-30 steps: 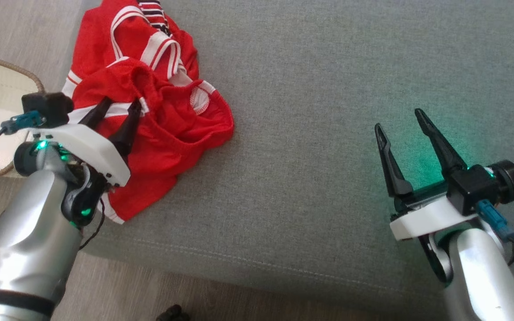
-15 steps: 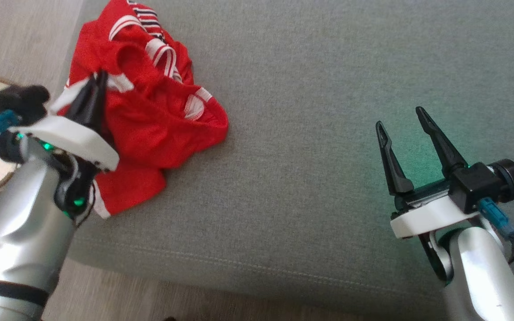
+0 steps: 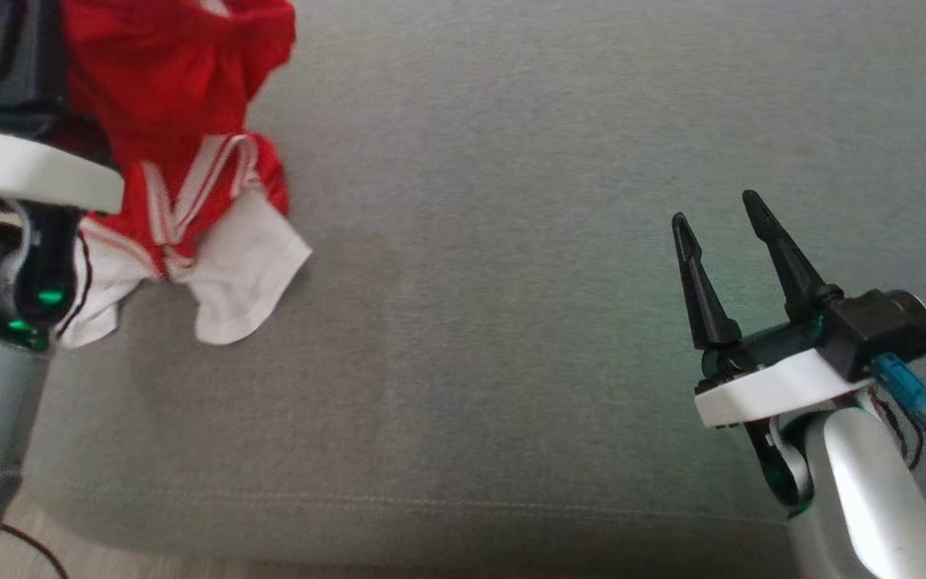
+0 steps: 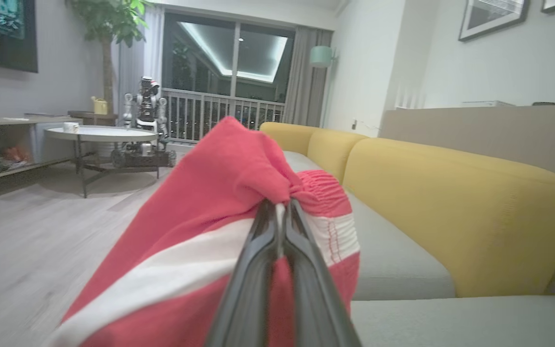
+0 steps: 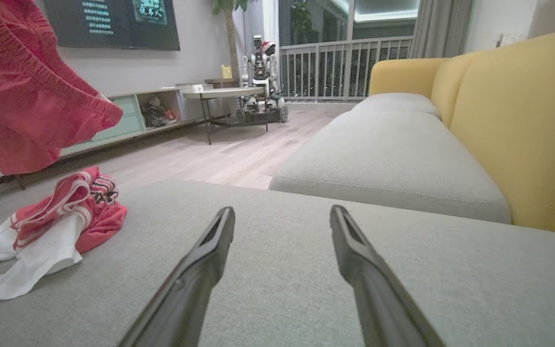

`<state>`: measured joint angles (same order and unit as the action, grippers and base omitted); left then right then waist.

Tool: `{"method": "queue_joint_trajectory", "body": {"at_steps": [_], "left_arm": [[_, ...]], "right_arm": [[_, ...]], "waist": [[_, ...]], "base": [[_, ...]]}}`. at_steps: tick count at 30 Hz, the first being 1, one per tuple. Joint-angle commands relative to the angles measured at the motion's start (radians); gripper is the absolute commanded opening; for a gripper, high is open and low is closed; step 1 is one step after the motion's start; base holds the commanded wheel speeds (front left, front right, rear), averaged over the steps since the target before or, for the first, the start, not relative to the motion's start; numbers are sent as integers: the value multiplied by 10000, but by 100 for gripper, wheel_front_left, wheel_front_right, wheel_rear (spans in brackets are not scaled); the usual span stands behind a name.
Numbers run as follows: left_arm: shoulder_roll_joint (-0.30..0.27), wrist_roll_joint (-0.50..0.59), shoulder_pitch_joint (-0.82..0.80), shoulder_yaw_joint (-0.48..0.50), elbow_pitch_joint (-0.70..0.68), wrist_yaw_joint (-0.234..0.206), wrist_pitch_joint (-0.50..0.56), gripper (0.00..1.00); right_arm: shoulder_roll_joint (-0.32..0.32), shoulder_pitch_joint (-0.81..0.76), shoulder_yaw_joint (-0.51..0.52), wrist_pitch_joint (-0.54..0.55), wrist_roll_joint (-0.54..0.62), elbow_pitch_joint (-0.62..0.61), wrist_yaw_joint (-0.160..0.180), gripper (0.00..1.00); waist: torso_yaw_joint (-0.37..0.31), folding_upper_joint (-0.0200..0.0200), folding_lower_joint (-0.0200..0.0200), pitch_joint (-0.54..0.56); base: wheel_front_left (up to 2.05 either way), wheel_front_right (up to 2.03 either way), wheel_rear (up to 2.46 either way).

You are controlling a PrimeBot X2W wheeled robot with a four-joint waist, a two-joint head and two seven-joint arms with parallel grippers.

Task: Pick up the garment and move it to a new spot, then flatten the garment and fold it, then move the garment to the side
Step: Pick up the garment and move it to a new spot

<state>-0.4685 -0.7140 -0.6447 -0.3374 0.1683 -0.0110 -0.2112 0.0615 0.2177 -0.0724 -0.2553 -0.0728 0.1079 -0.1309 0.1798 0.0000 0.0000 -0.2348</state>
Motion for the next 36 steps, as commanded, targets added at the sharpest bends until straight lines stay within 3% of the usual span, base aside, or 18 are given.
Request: {"method": "queue_joint_trajectory", "body": {"at_steps": [1, 7, 15, 20, 28, 32, 36], "left_arm": [[-696, 84, -449, 505, -687, -107, 291, 0], [-931, -11, -873, 571, -1728, -292, 929, 0], [-797, -36, -1630, 72, -2340, -131, 1663, 0], [-192, 25, -2289, -525, -2193, 29, 1868, 0], [1357, -789, -2887, -821, -927, 432, 1306, 0], [1649, -860, -2475, -871, 113, 725, 507, 0], [1809, -793, -1747, -1086, 1156, 1076, -158, 0]], "right_arm": [[-110, 398, -254, -65, -185, -412, 2, 100], [-111, 508, -386, -65, -608, -662, 2, 100], [-111, 796, -464, -65, -1132, -1035, 2, 100], [-112, 854, -517, -65, -1549, -1180, 2, 100], [-112, 1039, -641, -65, -2203, -1318, 2, 100], [-112, 1036, -595, -65, -2372, -1345, 2, 100], [-112, 965, -485, -65, -2316, -1345, 2, 100]], "waist": [[-586, 0, 0, 198], [-1637, 0, 0, 221], [-3178, 0, 0, -153], [-4271, 0, 0, -346], [-5799, 0, 0, -707], [-6167, 0, 0, -893], [-6095, 0, 0, -1064]], "base": [[0, 0, 0], [0, 0, 0], [0, 0, 0], [0, 0, 0], [0, 0, 0], [0, 0, 0], [0, 0, 0]]}}
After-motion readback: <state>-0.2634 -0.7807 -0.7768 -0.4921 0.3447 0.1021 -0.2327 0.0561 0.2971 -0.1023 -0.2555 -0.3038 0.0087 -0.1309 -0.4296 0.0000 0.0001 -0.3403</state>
